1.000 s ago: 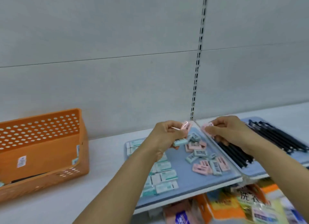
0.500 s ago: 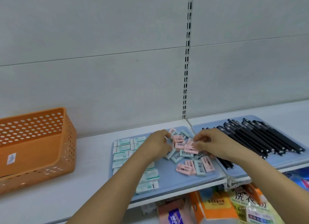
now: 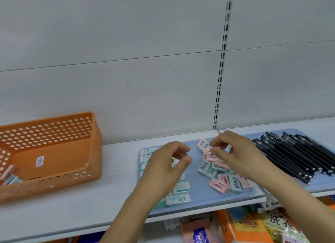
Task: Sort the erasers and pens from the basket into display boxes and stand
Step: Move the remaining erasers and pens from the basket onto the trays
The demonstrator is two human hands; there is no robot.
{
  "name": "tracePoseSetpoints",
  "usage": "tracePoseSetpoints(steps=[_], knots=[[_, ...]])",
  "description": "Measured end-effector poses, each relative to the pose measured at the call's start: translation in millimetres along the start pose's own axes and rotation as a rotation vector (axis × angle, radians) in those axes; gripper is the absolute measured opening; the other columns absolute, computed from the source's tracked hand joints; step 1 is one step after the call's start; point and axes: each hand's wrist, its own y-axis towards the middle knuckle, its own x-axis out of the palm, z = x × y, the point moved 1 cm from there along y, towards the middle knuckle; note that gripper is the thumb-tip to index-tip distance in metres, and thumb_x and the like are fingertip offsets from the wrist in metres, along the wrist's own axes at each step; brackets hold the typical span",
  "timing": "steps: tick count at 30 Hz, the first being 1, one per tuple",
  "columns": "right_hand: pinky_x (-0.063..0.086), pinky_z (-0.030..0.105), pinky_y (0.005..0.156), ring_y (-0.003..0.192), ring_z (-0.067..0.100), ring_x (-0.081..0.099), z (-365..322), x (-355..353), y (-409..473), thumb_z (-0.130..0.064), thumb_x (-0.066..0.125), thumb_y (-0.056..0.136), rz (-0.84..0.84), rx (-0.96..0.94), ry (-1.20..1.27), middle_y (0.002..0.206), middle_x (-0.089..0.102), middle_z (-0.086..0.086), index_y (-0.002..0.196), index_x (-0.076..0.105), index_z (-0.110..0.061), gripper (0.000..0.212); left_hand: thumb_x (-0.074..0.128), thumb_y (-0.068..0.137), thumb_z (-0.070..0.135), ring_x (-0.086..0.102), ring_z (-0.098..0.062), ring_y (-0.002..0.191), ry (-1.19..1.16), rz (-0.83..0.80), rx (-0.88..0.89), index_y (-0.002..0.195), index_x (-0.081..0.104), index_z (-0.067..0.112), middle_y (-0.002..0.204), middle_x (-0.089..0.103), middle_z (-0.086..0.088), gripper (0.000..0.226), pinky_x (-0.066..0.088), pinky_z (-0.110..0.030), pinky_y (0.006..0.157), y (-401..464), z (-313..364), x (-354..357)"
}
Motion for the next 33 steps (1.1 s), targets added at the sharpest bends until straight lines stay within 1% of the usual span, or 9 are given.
tracePoseSetpoints(steps=[5,10,14,16,18,20,23,26,33], knots=[[0.040,0.007,0.073,0.087,-0.003,0.056,-63,25,17,-0.022,0.065,0.090,-0.026,-0.164,0.152,0.086,0.064,-0.016,0.087,0.067,-0.030,0.009,0.059,0.092,0.033,0.054,0.005,0.102,0.253,0.139,0.178,0.103,0.065,0.032,0.100,0.062,0.023,0.013,0.037,-0.007,0.086,-44,-25,-81],[0.041,0.011,0.073,0.084,0.005,0.058,-140,68,36,-0.016,0.066,0.088,-0.072,-0.319,0.269,0.086,0.065,-0.017,0.082,0.068,-0.029,0.015,0.049,0.088,0.051,0.054,0.005,0.101,0.458,0.293,0.082,0.102,0.062,0.035,0.100,0.060,0.025,0.025,0.041,-0.010,0.084,-82,-73,-181],[0.040,0.010,0.074,0.082,0.006,0.059,-200,97,55,-0.016,0.067,0.087,-0.108,-0.441,0.290,0.083,0.066,-0.015,0.081,0.069,-0.027,0.012,0.051,0.073,0.072,0.053,0.001,0.097,0.802,0.154,-0.101,0.109,0.064,0.036,0.105,0.059,0.021,0.052,0.043,-0.025,0.086,-113,-122,-242],[0.041,0.011,0.075,0.081,0.005,0.059,-224,110,68,-0.014,0.068,0.087,-0.113,-0.500,0.256,0.081,0.066,-0.015,0.084,0.070,-0.024,0.011,0.069,0.073,0.061,0.060,-0.008,0.094,0.893,0.090,-0.167,0.104,0.067,0.034,0.100,0.064,0.017,0.041,0.046,-0.034,0.085,-124,-139,-258],[0.043,0.017,0.076,0.080,0.004,0.057,-246,125,82,-0.013,0.068,0.087,-0.113,-0.588,0.138,0.084,0.064,-0.019,0.088,0.072,-0.024,0.011,0.087,0.065,0.030,0.067,-0.011,0.077,0.927,0.077,-0.132,0.088,0.070,0.032,0.083,0.069,0.014,0.028,0.052,-0.032,0.072,-130,-152,-263],[0.047,0.030,0.081,0.088,0.006,0.055,-265,145,100,-0.016,0.065,0.089,-0.158,-0.705,-0.101,0.092,0.064,-0.019,0.094,0.072,-0.026,0.014,0.093,0.048,0.012,0.064,-0.011,0.057,0.974,0.114,-0.058,0.073,0.071,0.030,0.067,0.067,0.012,0.038,0.052,-0.025,0.053,-134,-159,-261],[0.046,0.036,0.087,0.099,0.020,0.055,-283,180,127,-0.019,0.056,0.091,-0.316,-0.769,-0.648,0.105,0.063,-0.006,0.105,0.069,-0.029,0.021,0.095,0.041,0.013,0.064,-0.010,0.055,0.976,0.156,0.025,0.073,0.073,0.030,0.065,0.068,0.012,0.042,0.052,-0.024,0.049,-140,-168,-255],[0.043,0.039,0.095,0.102,0.023,0.054,-293,202,137,-0.024,0.058,0.091,-0.497,-0.689,-1.056,0.109,0.063,0.001,0.109,0.063,-0.024,0.019,0.097,0.038,0.023,0.066,-0.008,0.056,0.977,0.138,0.043,0.074,0.074,0.030,0.066,0.069,0.011,0.044,0.053,-0.025,0.050,-147,-176,-251],[0.041,0.037,0.096,0.106,0.022,0.055,-313,206,137,-0.026,0.061,0.092,-0.525,-0.710,-1.353,0.111,0.065,0.002,0.110,0.062,-0.018,0.020,0.098,0.030,0.024,0.065,-0.009,0.057,0.940,0.196,0.068,0.076,0.075,0.030,0.066,0.069,0.011,0.051,0.053,-0.025,0.050,-151,-183,-249]])
